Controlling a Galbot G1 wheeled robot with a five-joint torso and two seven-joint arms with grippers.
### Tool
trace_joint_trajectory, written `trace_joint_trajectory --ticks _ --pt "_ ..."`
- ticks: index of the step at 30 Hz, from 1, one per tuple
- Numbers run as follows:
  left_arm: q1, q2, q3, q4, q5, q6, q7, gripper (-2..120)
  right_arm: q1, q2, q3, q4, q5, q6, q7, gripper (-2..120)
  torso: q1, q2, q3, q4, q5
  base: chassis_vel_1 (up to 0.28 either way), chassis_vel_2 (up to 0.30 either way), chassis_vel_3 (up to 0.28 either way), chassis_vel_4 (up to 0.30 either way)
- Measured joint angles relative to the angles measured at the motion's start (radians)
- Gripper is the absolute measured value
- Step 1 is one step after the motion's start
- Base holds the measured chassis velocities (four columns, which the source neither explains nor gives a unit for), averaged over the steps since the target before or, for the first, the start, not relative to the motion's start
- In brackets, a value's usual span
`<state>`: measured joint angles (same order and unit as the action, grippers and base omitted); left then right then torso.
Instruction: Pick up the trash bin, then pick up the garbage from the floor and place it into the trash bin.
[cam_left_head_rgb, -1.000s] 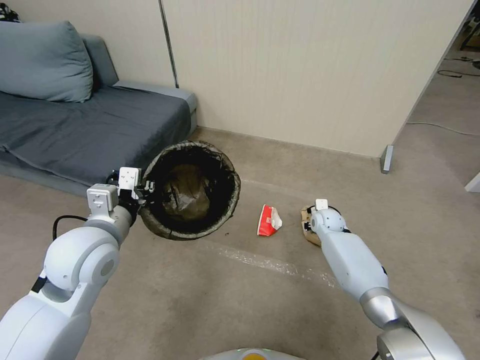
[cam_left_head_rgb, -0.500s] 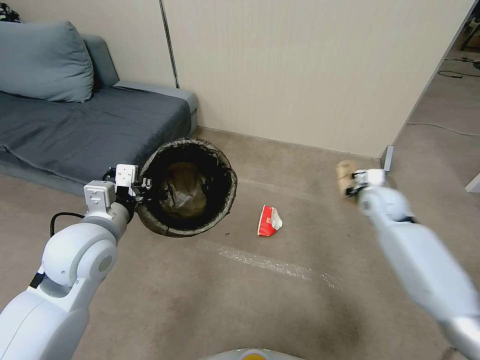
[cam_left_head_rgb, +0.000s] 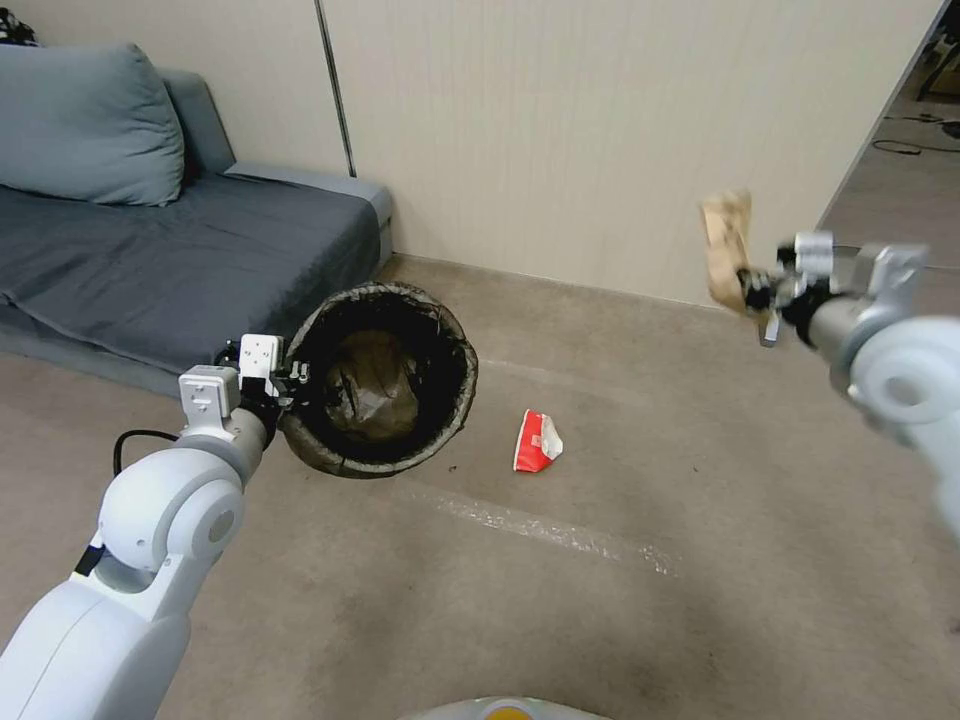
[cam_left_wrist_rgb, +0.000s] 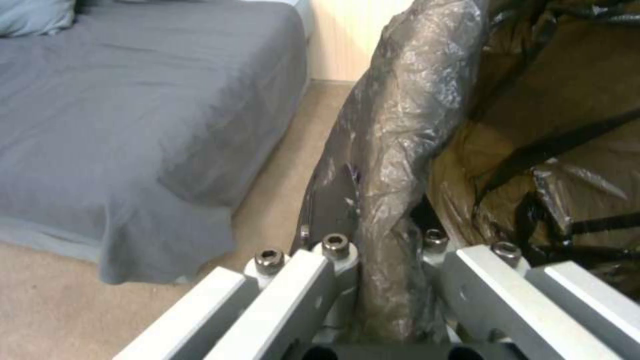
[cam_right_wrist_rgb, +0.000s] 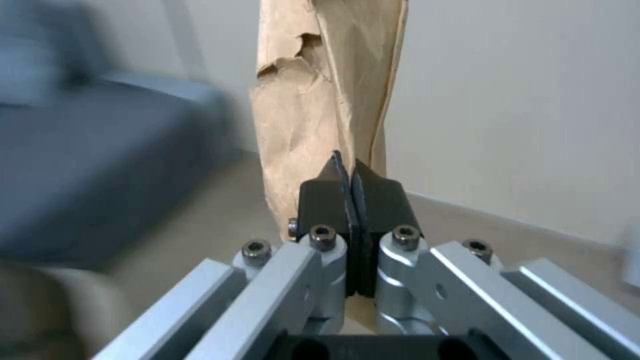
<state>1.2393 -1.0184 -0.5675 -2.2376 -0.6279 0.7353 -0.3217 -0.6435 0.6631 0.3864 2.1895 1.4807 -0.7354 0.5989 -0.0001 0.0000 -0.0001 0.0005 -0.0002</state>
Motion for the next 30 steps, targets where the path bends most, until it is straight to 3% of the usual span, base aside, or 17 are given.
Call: trace_joint_trajectory --ticks 2,4,6,10,13,20,30 --pt "0.003 -0.002 0.006 -0.001 -0.003 0.0 0.007 1 0.131 0.023 -0.113 0.035 0.167 0.0 0.035 0 0.0 0.0 0.0 -0.0001 -0.0002 0.0 0.0 0.0 0.0" --pt "0.003 -0.003 0.006 -0.001 -0.004 0.0 0.011 1 0.169 0.038 -0.149 0.039 0.219 0.0 0.048 0 0.0 0.0 0.0 -0.0004 0.0004 0.0 0.0 0.0 0.0" --pt "0.003 -0.001 0.006 -0.006 -0.016 0.0 0.025 1 0.312 0.101 -0.278 0.04 0.355 0.0 0.111 0 0.0 0.0 0.0 -0.0006 0.0 0.0 0.0 0.0 0.0" --pt "0.002 0.005 0.006 -0.009 -0.031 0.0 0.037 1 0.427 0.17 -0.392 0.027 0.423 0.0 0.158 0 0.0 0.0 0.0 -0.0003 0.0001 0.0 0.0 0.0 0.0" --pt "0.0 0.008 0.003 -0.008 -0.032 0.0 0.04 1 0.551 0.278 -0.543 0.008 0.526 0.0 0.261 0 0.0 0.0 0.0 -0.0002 -0.0001 0.0 0.0 0.0 0.0" --pt "0.003 0.007 -0.005 -0.002 -0.022 0.0 0.042 1 0.605 0.374 -0.685 -0.028 0.541 0.0 0.32 0 0.0 0.0 0.0 -0.0005 0.0 0.0 0.0 0.0 0.0" --pt "-0.003 0.002 -0.011 0.004 -0.018 0.0 0.044 1 0.533 0.387 -0.775 -0.081 0.439 0.0 0.326 0 0.0 0.0 0.0 -0.0007 0.0003 0.0 0.0 0.0 0.0"
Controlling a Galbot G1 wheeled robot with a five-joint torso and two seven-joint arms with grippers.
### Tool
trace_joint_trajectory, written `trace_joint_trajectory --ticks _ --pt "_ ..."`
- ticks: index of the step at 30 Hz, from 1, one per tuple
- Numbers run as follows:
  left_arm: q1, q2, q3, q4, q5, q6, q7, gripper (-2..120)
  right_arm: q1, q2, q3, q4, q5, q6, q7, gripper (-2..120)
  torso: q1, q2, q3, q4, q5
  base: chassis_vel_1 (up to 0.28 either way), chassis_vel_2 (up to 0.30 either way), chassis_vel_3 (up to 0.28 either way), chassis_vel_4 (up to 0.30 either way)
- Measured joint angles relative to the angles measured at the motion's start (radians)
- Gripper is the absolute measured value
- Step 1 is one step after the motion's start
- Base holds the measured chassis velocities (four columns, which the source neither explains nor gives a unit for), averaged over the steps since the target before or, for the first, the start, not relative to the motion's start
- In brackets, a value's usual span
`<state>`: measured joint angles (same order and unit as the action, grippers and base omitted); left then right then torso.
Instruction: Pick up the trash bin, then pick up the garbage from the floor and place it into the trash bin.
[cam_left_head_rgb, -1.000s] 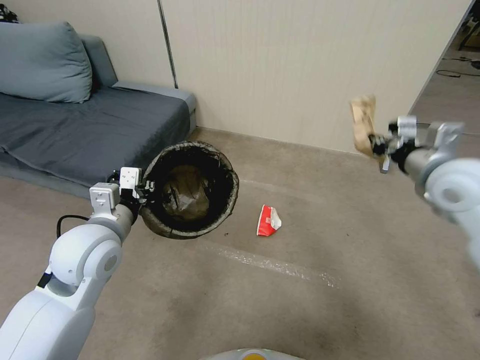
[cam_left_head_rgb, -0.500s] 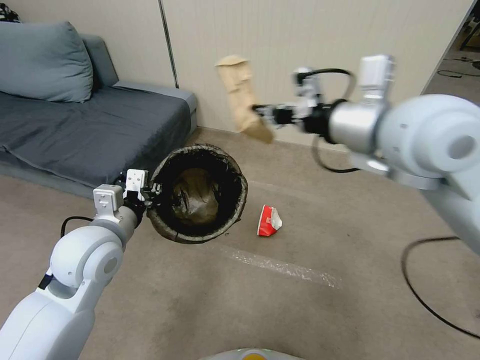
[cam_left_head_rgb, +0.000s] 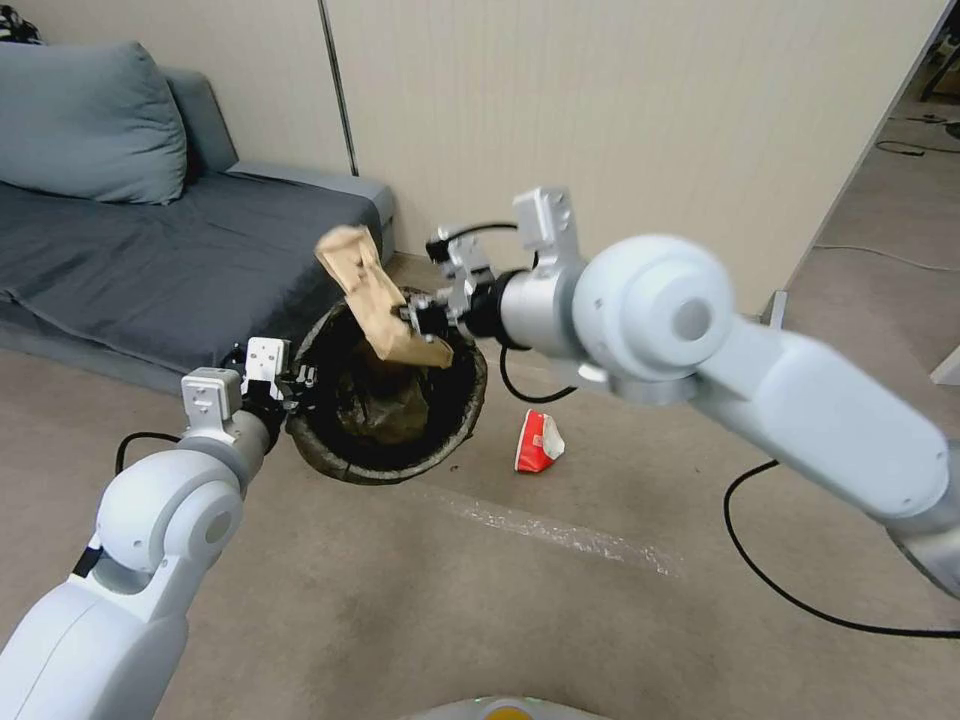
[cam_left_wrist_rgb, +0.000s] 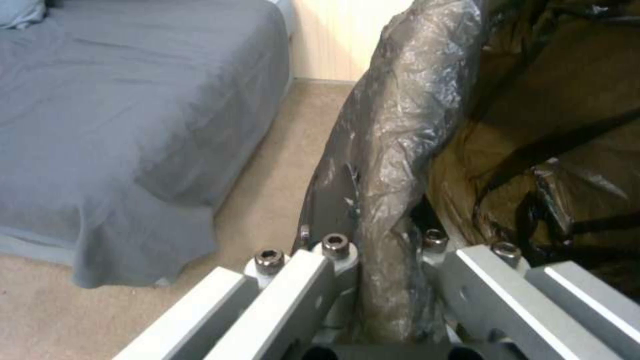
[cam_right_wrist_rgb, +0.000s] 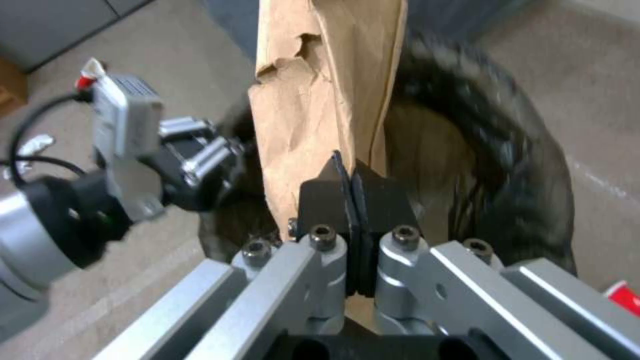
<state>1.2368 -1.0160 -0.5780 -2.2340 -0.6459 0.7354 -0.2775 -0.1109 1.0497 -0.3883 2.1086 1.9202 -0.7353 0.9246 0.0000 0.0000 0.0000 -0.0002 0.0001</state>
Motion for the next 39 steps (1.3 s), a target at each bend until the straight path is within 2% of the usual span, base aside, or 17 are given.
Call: trace_joint_trajectory --ticks 8,9,10,13,14,16,17,19,23,27,28,31,33,34,39 --pt "-0.003 -0.005 -0.002 0.013 0.008 0.0 0.008 1 -0.044 0.002 -0.001 -0.038 -0.089 0.0 -0.035 0 0.0 0.0 0.0 0.0001 0.0 0.0 0.0 0.0 0.0" --pt "-0.003 -0.007 -0.002 0.015 0.01 0.0 0.009 1 -0.047 0.004 0.004 -0.043 -0.091 0.0 -0.047 6 0.0 0.0 0.0 0.0002 -0.0001 0.0 0.0 0.0 0.0" --pt "-0.003 -0.007 -0.002 0.015 0.01 0.0 0.009 1 -0.047 0.004 0.004 -0.043 -0.091 0.0 -0.047 6 0.0 0.0 0.0 0.0002 -0.0001 0.0 0.0 0.0 0.0" --pt "-0.002 -0.01 -0.002 0.018 0.013 0.0 0.012 1 -0.05 0.008 0.018 -0.052 -0.099 0.0 -0.072 17 0.0 0.0 0.0 0.0002 -0.0001 0.0 0.0 0.0 0.0" --pt "-0.002 -0.01 -0.002 0.018 0.013 0.0 0.012 1 -0.05 0.008 0.018 -0.052 -0.099 0.0 -0.072 17 0.0 0.0 0.0 0.0002 -0.0001 0.0 0.0 0.0 0.0" --pt "-0.004 -0.012 -0.002 0.022 0.016 0.0 0.015 1 -0.05 0.016 0.022 -0.063 -0.099 0.0 -0.08 30 0.0 0.0 0.0 0.0002 -0.0001 0.0 0.0 0.0 0.0" --pt "-0.004 -0.012 -0.002 0.022 0.016 0.0 0.015 1 -0.05 0.016 0.022 -0.063 -0.099 0.0 -0.08 30 0.0 0.0 0.0 0.0002 -0.0001 0.0 0.0 0.0 0.0" --pt "-0.009 -0.013 -0.002 0.029 0.018 0.0 0.015 1 -0.05 0.026 0.023 -0.073 -0.099 0.006 -0.087 41 0.0 0.0 0.0 0.0001 -0.0001 0.0 0.0 0.0 0.0" --pt "-0.01 -0.014 -0.002 0.033 0.019 0.0 0.016 1 -0.049 0.039 0.022 -0.083 -0.1 0.008 -0.088 50 0.0 0.0 0.0 0.0001 -0.0001 0.0 0.0 0.0 0.0" --pt "-0.012 -0.018 -0.002 0.035 0.021 0.0 0.018 1 -0.041 0.078 0.01 -0.11 -0.101 0.009 -0.086 71 0.0 0.0 0.0 0.0003 -0.0002 0.0 0.0 0.0 0.0" --pt "-0.012 -0.018 -0.002 0.035 0.021 0.0 0.018 1 -0.041 0.078 0.01 -0.11 -0.101 0.009 -0.086 71 0.0 0.0 0.0 0.0003 -0.0002 0.0 0.0 0.0 0.0" --pt "-0.015 -0.016 -0.005 0.036 0.02 0.0 0.019 1 -0.038 0.089 0.008 -0.112 -0.1 0.009 -0.08 86 0.0 0.0 0.0 0.0003 -0.0001 0.0 0.0 0.0 0.0" --pt "-0.016 -0.015 -0.006 0.036 0.02 0.0 0.019 1 -0.035 0.087 0.008 -0.107 -0.099 0.009 -0.076 89 0.0 0.0 0.0 0.0002 -0.0001 0.0 0.0 0.0 0.0" --pt "-0.016 -0.015 -0.006 0.037 0.02 0.0 0.019 1 -0.031 0.082 0.008 -0.097 -0.098 0.009 -0.074 96 0.0 0.0 0.0 0.0003 -0.0001 0.0 0.0 0.0 0.0" --pt "-0.019 -0.015 -0.007 0.039 0.021 0.0 0.02 1 -0.002 0.056 0.048 -0.056 -0.088 0.009 -0.07 100 0.0 0.0 0.0 0.0003 0.0 0.0 0.0 0.0 0.0"
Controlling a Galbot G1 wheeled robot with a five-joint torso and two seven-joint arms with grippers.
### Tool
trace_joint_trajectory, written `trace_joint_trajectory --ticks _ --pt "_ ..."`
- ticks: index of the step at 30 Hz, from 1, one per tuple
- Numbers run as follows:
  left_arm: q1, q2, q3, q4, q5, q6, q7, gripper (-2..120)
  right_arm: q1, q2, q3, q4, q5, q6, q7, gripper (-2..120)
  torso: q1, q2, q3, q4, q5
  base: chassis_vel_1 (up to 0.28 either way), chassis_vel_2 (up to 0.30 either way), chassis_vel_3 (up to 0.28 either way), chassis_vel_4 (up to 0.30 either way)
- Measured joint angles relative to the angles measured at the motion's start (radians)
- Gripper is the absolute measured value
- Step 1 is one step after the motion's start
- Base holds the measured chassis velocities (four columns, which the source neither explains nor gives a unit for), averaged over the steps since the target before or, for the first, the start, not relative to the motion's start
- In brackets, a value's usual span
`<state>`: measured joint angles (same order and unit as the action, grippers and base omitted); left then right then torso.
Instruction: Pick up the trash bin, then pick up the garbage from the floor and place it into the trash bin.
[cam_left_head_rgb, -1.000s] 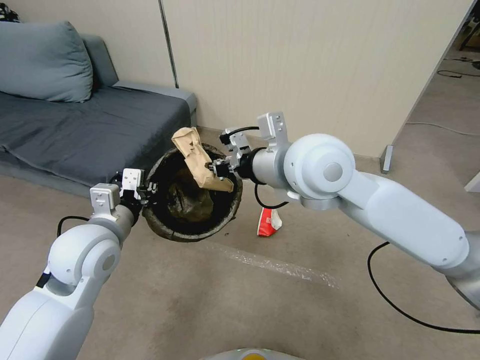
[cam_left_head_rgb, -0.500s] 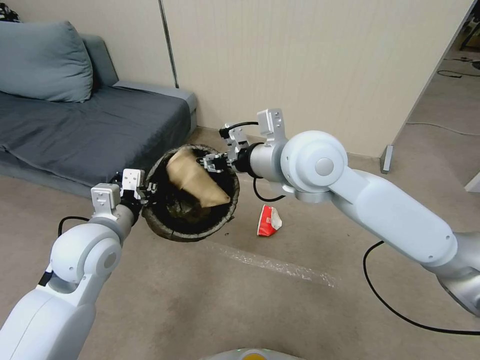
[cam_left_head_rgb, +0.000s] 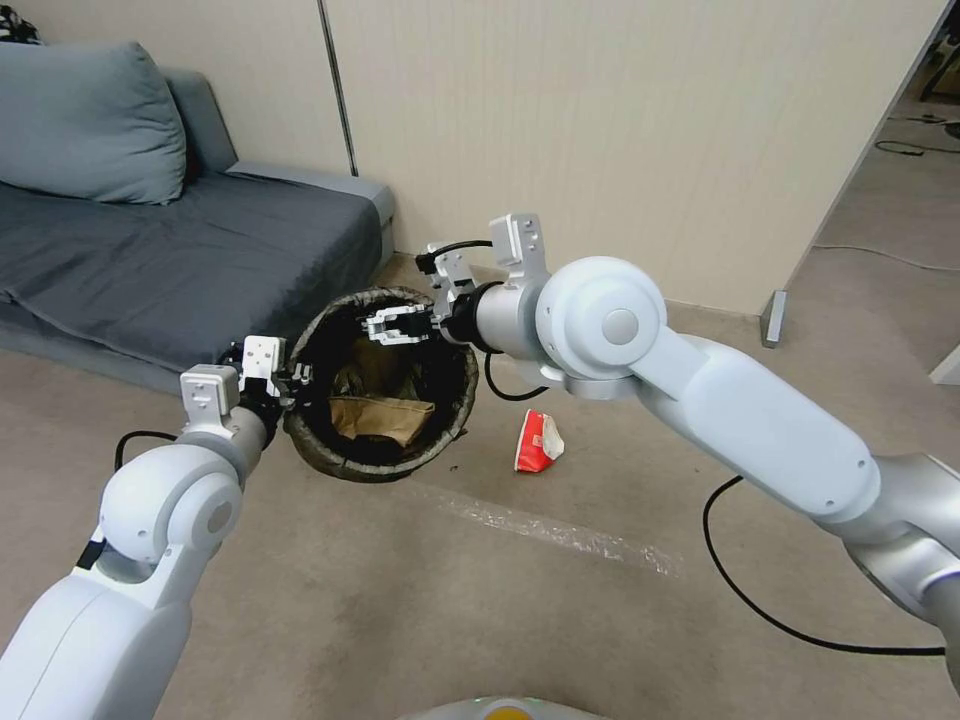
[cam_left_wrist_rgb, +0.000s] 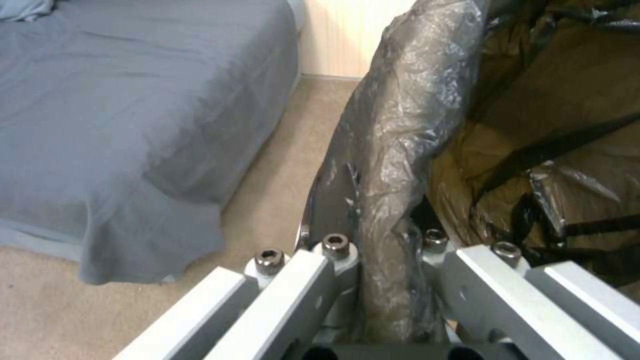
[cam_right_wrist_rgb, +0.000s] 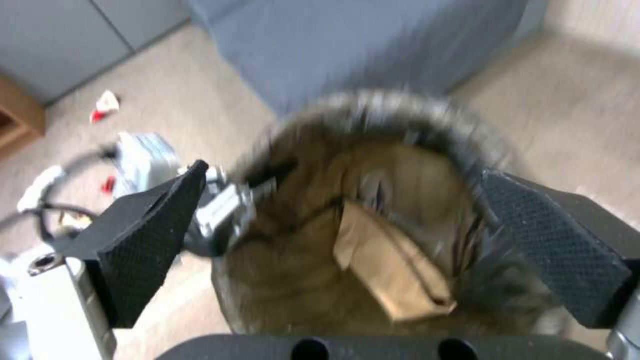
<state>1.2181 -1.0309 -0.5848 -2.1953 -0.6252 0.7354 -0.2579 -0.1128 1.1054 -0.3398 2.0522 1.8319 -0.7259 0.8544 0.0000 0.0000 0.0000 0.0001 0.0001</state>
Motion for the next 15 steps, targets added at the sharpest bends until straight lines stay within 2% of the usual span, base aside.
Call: trace_joint_trajectory --ticks 3,7,9,10,11,13,14,15 --pt "-0.001 -0.001 -0.001 0.0 0.0 0.0 0.0 1 0.044 -0.053 0.088 0.027 0.01 -0.002 -0.001 100 0.0 0.0 0.0 -0.0001 0.0 0.0 0.0 0.0 0.0" --pt "-0.001 -0.001 -0.002 0.0 0.0 0.0 0.0 1 0.057 -0.095 0.144 0.028 -0.015 -0.003 -0.013 100 0.0 0.0 0.0 -0.0001 0.0001 0.0 0.0 0.0 0.0" --pt "0.001 -0.002 -0.006 -0.002 0.0 0.0 0.001 1 0.048 -0.153 0.212 0.016 -0.121 -0.003 -0.054 100 0.0 0.0 0.0 -0.0003 0.0003 0.0 0.0 0.0 0.0" --pt "0.004 -0.002 -0.008 -0.005 0.0 0.0 0.003 1 0.019 -0.191 0.251 0.005 -0.242 0.005 -0.111 100 0.0 0.0 0.0 0.0001 0.0001 0.0 0.0 0.0 0.0" --pt "0.004 -0.002 -0.008 -0.005 0.0 0.0 0.003 1 0.019 -0.191 0.251 0.005 -0.242 0.005 -0.111 100 0.0 0.0 0.0 0.0001 0.0001 0.0 0.0 0.0 0.0" --pt "0.008 -0.002 -0.011 -0.008 0.0 0.0 0.003 1 -0.053 -0.246 0.315 -0.001 -0.399 0.038 -0.173 100 0.0 0.0 0.0 -0.0001 0.0004 0.0 0.0 0.0 0.0" --pt "0.008 -0.002 -0.011 -0.008 0.0 0.0 0.003 1 -0.053 -0.246 0.315 -0.001 -0.399 0.038 -0.173 100 0.0 0.0 0.0 -0.0001 0.0004 0.0 0.0 0.0 0.0" --pt "0.01 -0.004 -0.012 -0.008 0.0 0.0 0.003 1 -0.099 -0.266 0.349 0.001 -0.453 0.057 -0.188 100 0.0 0.0 0.0 -0.0003 0.0003 0.0 0.0 0.0 0.0"
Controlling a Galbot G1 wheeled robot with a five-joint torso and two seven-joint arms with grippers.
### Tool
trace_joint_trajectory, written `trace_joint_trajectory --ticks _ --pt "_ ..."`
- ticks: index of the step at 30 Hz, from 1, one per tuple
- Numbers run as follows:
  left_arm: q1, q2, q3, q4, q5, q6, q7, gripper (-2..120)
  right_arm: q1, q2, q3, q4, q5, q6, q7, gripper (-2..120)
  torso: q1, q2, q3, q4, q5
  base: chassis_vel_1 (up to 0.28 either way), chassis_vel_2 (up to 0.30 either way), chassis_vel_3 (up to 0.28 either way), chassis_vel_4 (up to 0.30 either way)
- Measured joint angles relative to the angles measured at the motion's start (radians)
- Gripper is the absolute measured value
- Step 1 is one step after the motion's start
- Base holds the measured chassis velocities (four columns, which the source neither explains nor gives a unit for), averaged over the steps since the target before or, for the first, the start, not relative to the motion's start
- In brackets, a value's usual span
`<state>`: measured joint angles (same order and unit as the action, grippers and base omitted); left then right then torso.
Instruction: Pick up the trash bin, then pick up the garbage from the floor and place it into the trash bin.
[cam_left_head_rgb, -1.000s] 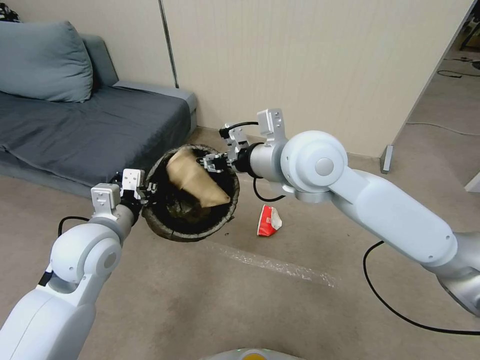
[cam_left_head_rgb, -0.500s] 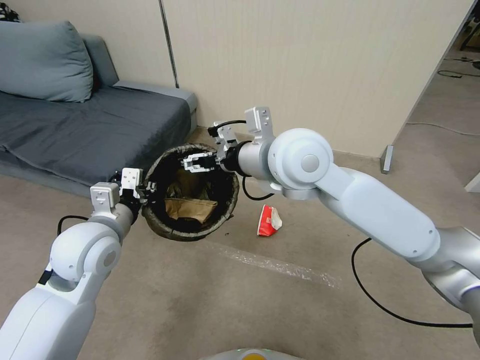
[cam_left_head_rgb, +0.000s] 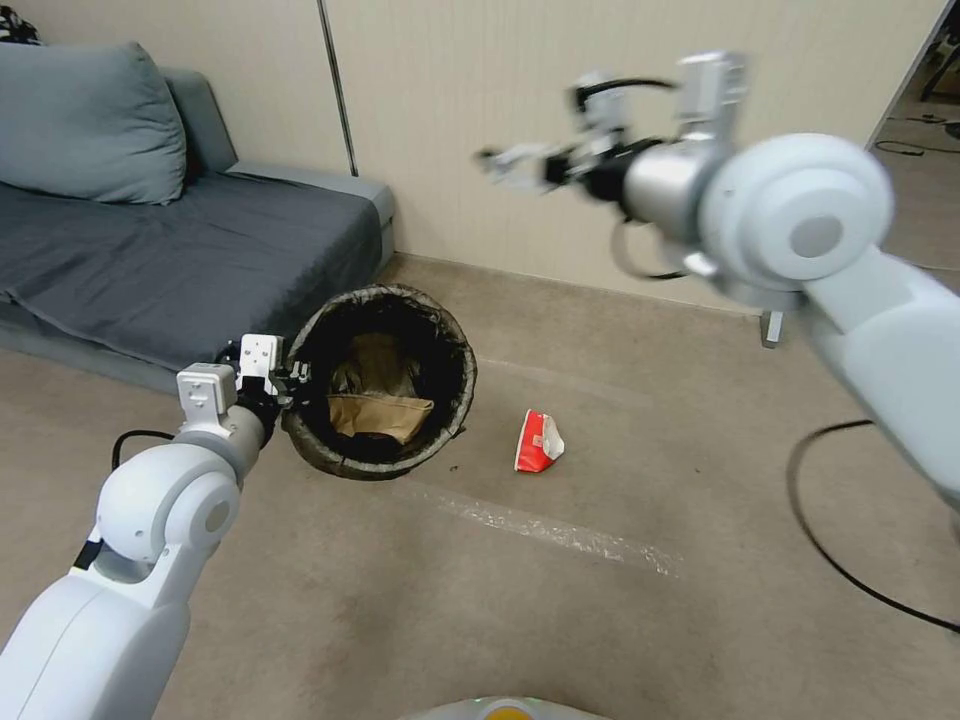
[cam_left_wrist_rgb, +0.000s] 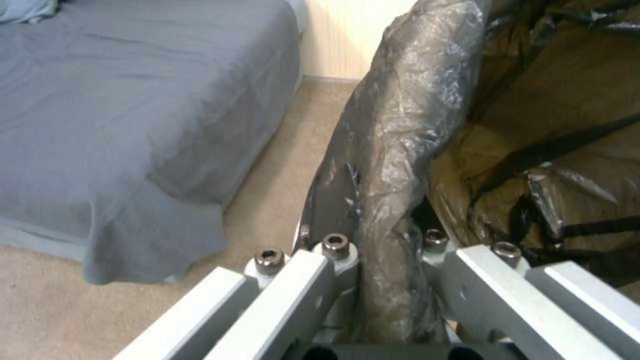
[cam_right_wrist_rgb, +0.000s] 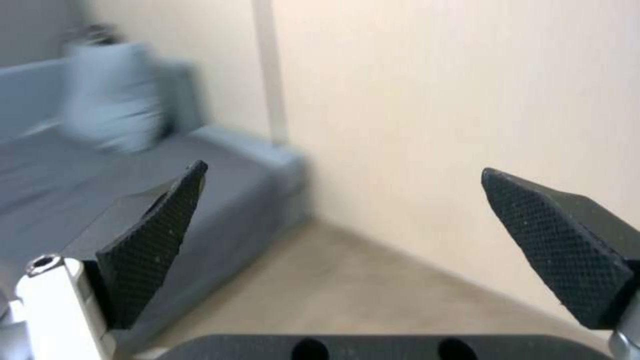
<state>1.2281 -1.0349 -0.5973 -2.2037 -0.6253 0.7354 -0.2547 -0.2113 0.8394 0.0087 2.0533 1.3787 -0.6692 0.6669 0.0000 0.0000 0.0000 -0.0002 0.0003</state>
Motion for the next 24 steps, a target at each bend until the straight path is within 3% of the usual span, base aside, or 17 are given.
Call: trace_joint_trajectory --ticks 5,6,7,9,10,12,13,15,16,18,24 --pt "0.002 -0.011 -0.001 -0.003 0.004 0.0 0.001 1 -0.315 -0.034 0.226 0.028 -0.344 0.087 -0.125 100 0.0 0.0 0.0 0.0002 0.0009 0.0 0.0 0.0 0.0" --pt "0.002 -0.011 -0.001 -0.003 0.004 0.0 0.001 1 -0.315 -0.034 0.226 0.028 -0.344 0.087 -0.125 100 0.0 0.0 0.0 0.0002 0.0009 0.0 0.0 0.0 0.0" --pt "0.005 -0.013 -0.001 -0.005 0.006 0.0 0.001 1 -0.407 -0.03 0.303 0.044 -0.428 0.118 -0.164 100 0.0 0.0 0.0 0.0 -0.0007 0.0 0.0 0.0 0.0" --pt "0.011 -0.013 -0.003 -0.007 0.008 0.0 0.002 1 -0.605 0.002 0.43 0.061 -0.605 0.197 -0.237 100 0.0 0.0 0.0 -0.0002 0.0005 0.0 0.0 0.0 0.0" --pt "0.011 -0.013 -0.003 -0.007 0.008 0.0 0.002 1 -0.605 0.002 0.43 0.061 -0.605 0.197 -0.237 100 0.0 0.0 0.0 -0.0002 0.0005 0.0 0.0 0.0 0.0" --pt "0.013 -0.014 -0.005 -0.007 0.01 0.0 0.002 1 -0.757 0.058 0.518 0.059 -0.782 0.268 -0.29 100 0.0 0.0 0.0 0.0 -0.0003 0.0 0.0 0.0 0.0" --pt "0.013 -0.014 -0.005 -0.007 0.01 0.0 0.002 1 -0.757 0.058 0.518 0.059 -0.782 0.268 -0.29 100 0.0 0.0 0.0 0.0 -0.0003 0.0 0.0 0.0 0.0" --pt "0.013 -0.021 -0.003 -0.008 0.017 0.0 0.002 1 -0.875 0.134 0.58 0.045 -0.951 0.334 -0.35 100 0.0 0.0 0.0 0.0003 -0.0005 0.0 0.0 0.0 0.0" --pt "0.013 -0.021 -0.003 -0.008 0.017 0.0 0.002 1 -0.875 0.134 0.58 0.045 -0.951 0.334 -0.35 100 0.0 0.0 0.0 0.0003 -0.0005 0.0 0.0 0.0 0.0" --pt "0.012 -0.026 0.004 -0.01 0.023 0.0 0.003 1 -0.95 0.214 0.596 0.022 -1.072 0.369 -0.383 100 0.0 0.0 0.0 -0.0001 0.0001 0.0 0.0 0.0 0.0" --pt "0.021 -0.025 0.006 -0.02 0.028 0.0 0.004 1 -0.944 0.268 0.548 -0.057 -1.125 0.355 -0.38 100 0.0 0.0 0.0 0.0003 -0.0004 0.0 0.0 0.0 0.0"
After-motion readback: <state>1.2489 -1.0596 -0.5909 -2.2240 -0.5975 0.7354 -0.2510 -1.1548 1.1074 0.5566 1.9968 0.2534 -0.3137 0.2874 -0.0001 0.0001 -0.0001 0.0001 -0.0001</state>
